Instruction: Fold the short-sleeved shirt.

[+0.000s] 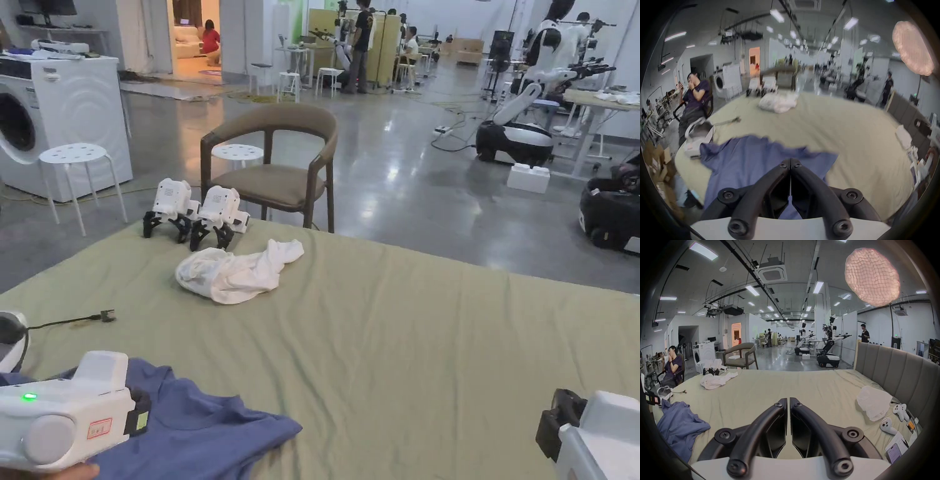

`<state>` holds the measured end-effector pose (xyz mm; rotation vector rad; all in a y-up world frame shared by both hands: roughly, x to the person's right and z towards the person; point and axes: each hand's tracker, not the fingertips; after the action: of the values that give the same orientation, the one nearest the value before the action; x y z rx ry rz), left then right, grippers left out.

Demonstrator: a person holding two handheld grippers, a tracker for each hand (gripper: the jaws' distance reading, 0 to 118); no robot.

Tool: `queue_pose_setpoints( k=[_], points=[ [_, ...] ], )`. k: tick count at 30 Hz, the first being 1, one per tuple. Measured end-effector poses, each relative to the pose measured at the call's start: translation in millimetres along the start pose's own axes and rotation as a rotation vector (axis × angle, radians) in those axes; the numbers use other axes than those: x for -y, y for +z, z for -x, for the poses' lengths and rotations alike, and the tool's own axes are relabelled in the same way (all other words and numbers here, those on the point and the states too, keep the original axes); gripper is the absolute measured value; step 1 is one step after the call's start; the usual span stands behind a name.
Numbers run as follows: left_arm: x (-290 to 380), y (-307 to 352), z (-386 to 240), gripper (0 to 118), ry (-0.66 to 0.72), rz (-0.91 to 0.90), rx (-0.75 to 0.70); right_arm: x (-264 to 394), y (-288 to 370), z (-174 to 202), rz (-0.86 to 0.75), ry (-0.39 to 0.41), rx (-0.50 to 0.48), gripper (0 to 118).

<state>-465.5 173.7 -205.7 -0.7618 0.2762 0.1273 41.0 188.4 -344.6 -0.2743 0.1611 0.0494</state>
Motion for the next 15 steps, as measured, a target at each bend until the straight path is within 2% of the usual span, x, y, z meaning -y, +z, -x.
queue_pose_setpoints(
  k=[1,3,4,5,6,7,11,12,13,14,15],
  points=[
    [5,-9,13,6,0.000,0.059,-0.007,3,-2,1,0.017,-0.003,-0.015,2],
    [15,-24,32,22,-0.009,0.121,-0.005,9,-6,7,0.037,0.006,-0.023,2],
    [20,-32,39,40,-0.005,0.146,0.000,12,-8,10,0.049,0.016,-0.023,2],
    [24,-42,43,74,-0.015,0.177,-0.001,14,-9,12,0.059,0.022,-0.026,2],
    [30,-51,47,93,-0.018,0.195,0.001,16,-11,15,0.069,0.023,-0.032,2],
    [35,-60,50,104,-0.019,0.204,-0.005,18,-12,17,0.081,0.025,-0.041,2],
    [55,-101,53,104,0.028,0.309,0.029,25,-17,24,0.107,0.053,-0.051,2],
    [59,-110,53,97,0.033,0.350,0.027,26,-18,25,0.113,0.058,-0.052,2],
    [64,-119,51,82,0.038,0.395,0.018,27,-18,25,0.118,0.061,-0.054,2],
    [72,-131,56,73,0.041,0.426,0.006,28,-19,26,0.122,0.063,-0.053,2],
    [77,-134,53,71,0.032,0.417,-0.009,28,-20,26,0.126,0.066,-0.053,2]
  ],
)
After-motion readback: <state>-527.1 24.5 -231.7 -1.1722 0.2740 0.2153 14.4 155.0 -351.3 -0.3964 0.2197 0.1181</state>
